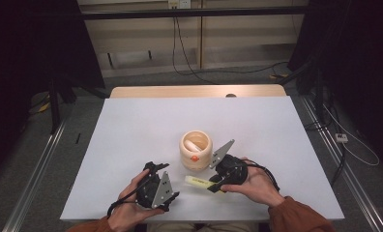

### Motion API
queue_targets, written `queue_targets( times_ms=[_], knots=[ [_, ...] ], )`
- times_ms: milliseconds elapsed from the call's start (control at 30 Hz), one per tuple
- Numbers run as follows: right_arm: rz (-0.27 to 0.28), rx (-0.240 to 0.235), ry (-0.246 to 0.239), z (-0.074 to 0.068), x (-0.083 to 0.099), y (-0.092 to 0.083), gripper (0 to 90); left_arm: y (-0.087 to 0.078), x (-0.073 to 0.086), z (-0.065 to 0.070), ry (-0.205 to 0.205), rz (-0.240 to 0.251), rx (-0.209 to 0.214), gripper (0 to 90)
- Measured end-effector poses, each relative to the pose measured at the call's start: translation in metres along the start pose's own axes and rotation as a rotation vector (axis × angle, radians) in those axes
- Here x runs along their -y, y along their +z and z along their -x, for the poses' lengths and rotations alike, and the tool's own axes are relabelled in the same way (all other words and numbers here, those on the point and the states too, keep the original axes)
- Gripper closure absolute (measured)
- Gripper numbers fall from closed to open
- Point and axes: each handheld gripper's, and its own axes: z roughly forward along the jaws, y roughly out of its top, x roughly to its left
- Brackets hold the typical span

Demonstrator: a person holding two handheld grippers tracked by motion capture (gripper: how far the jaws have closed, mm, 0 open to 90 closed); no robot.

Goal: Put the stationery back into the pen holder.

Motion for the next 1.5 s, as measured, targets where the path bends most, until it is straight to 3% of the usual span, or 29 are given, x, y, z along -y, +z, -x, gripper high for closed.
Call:
queue_targets(
  times_ms=[33, 67, 200, 233, 267, 400, 467, 500, 600, 700, 867, 967, 1000, 1067, 1100, 1267, 1500],
  knots=[
    [-0.004, -0.001, 0.009, 0.0, -0.001, -0.001, 68.0, 0.001, -0.002, 0.0, 0.026, -0.013, -0.004, 11.4],
    [-0.003, 0.001, 0.006, 0.0, -0.002, -0.001, 68.0, 0.004, -0.003, 0.002, 0.021, -0.001, -0.012, 11.8],
    [-0.011, 0.001, 0.015, 0.002, -0.004, -0.001, 68.0, 0.008, -0.013, 0.002, 0.176, -0.074, -0.05, 16.5],
    [-0.014, 0.004, 0.017, 0.003, -0.004, -0.001, 68.0, 0.01, -0.014, 0.005, 0.183, -0.072, -0.061, 17.5],
    [-0.013, 0.003, 0.024, 0.003, -0.004, -0.001, 68.0, 0.01, -0.016, 0.006, 0.233, -0.093, -0.074, 17.7],
    [-0.014, -0.001, 0.028, 0.003, -0.007, 0.001, 68.0, 0.011, -0.019, 0.018, 0.306, -0.105, -0.134, 20.0],
    [-0.015, -0.006, 0.024, 0.002, -0.009, 0.003, 68.0, 0.012, -0.02, 0.022, 0.337, -0.117, -0.146, 21.9],
    [-0.015, -0.014, 0.023, 0.002, -0.01, 0.004, 68.0, 0.013, -0.019, 0.025, 0.33, -0.109, -0.144, 24.1],
    [-0.01, -0.016, 0.024, 0.002, -0.015, 0.006, 68.0, 0.014, -0.017, 0.029, 0.386, -0.13, -0.183, 28.8],
    [-0.016, -0.017, 0.015, 0.0, -0.021, 0.007, 68.0, 0.014, -0.015, 0.03, 0.363, -0.121, -0.185, 29.7],
    [-0.024, -0.022, 0.015, -0.001, -0.027, 0.012, 68.0, 0.011, -0.018, 0.038, 0.416, -0.121, -0.227, 34.6],
    [-0.024, -0.027, 0.011, -0.001, -0.03, 0.016, 68.0, 0.012, -0.019, 0.045, 0.45, -0.123, -0.207, 40.2],
    [-0.029, -0.03, 0.011, -0.002, -0.031, 0.017, 68.0, 0.012, -0.019, 0.047, 0.457, -0.125, -0.231, 41.4],
    [-0.031, -0.035, 0.008, -0.003, -0.032, 0.02, 68.0, 0.012, -0.02, 0.048, 0.487, -0.139, -0.223, 46.5],
    [-0.03, -0.036, 0.01, -0.004, -0.033, 0.02, 68.0, 0.013, -0.02, 0.049, 0.472, -0.133, -0.219, 48.2],
    [-0.026, -0.044, 0.008, -0.005, -0.035, 0.024, 68.0, 0.017, -0.022, 0.049, 0.479, -0.139, -0.232, 58.0],
    [-0.011, -0.054, 0.028, -0.003, -0.036, 0.026, 68.0, 0.02, -0.023, 0.054, 0.527, -0.145, -0.233, 70.3]
  ],
)
